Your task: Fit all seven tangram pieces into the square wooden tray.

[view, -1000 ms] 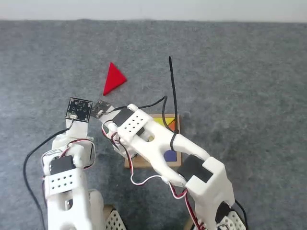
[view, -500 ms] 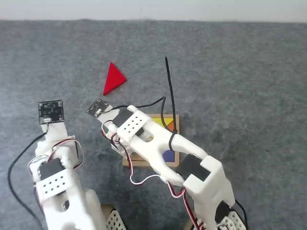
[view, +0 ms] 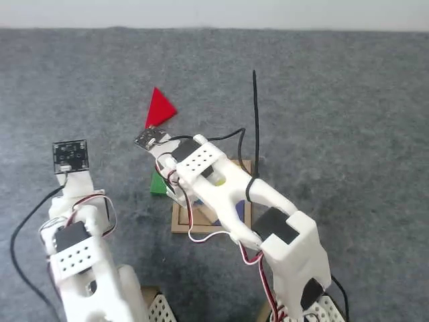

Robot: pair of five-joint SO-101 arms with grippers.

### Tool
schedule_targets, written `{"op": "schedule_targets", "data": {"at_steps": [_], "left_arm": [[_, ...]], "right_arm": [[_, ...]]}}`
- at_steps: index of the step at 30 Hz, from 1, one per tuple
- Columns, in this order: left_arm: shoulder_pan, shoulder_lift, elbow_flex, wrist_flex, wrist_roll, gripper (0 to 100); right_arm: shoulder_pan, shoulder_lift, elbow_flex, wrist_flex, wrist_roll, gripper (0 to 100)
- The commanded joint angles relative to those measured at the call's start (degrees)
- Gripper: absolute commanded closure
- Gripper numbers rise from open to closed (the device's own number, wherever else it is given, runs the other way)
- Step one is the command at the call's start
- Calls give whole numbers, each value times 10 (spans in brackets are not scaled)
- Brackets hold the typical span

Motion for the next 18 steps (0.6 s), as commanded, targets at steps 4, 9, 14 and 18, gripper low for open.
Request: {"op": "schedule_targets", "data": {"at_steps": [4,9,14,18], "left_arm": [[-3,-14,-29,-12,2,977],[-3,-14,-29,-12,2,977],[-3,-14,-29,-12,2,977],[-3,-14,-29,-12,2,977]], "right_arm": [[15,-31,-20,33,38,855],[0,-79,-20,36,1,853],[-18,-76,-19,19,-77,790],[-30,-57,-21,7,-96,768]]}}
